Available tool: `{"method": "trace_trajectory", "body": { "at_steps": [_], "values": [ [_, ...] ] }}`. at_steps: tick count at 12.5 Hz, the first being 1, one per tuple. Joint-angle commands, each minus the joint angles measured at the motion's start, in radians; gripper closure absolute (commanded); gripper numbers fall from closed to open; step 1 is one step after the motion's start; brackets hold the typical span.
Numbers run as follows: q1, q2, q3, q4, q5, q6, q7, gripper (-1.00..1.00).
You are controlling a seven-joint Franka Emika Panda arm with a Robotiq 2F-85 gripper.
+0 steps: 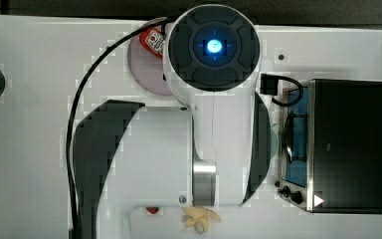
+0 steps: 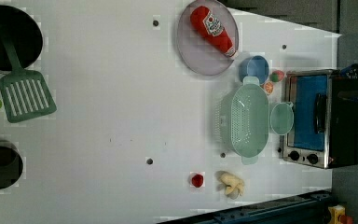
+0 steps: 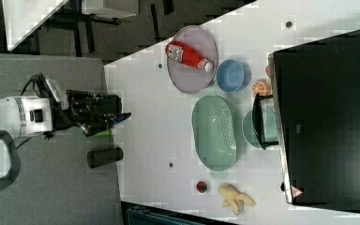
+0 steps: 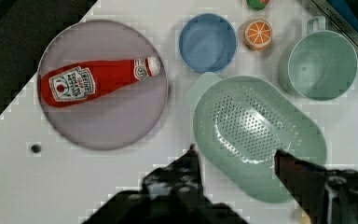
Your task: Drag strainer right to left.
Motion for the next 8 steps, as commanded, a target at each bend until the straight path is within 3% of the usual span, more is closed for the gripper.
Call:
{"method": "trace_trajectory", "body": {
  "at_steps": [1,3,8],
  "values": [
    [-0.054,-0.415,-0.06,-0.211,-0.019,-0.21,-0.034,-0.6],
    [-0.053,-0.411,-0.059,-0.213,-0.019,-0.208,-0.034,-0.99],
    [-0.048,-0.32,-0.026,-0.284,-0.019,-0.17,-0.002,-1.0]
  ]
}}
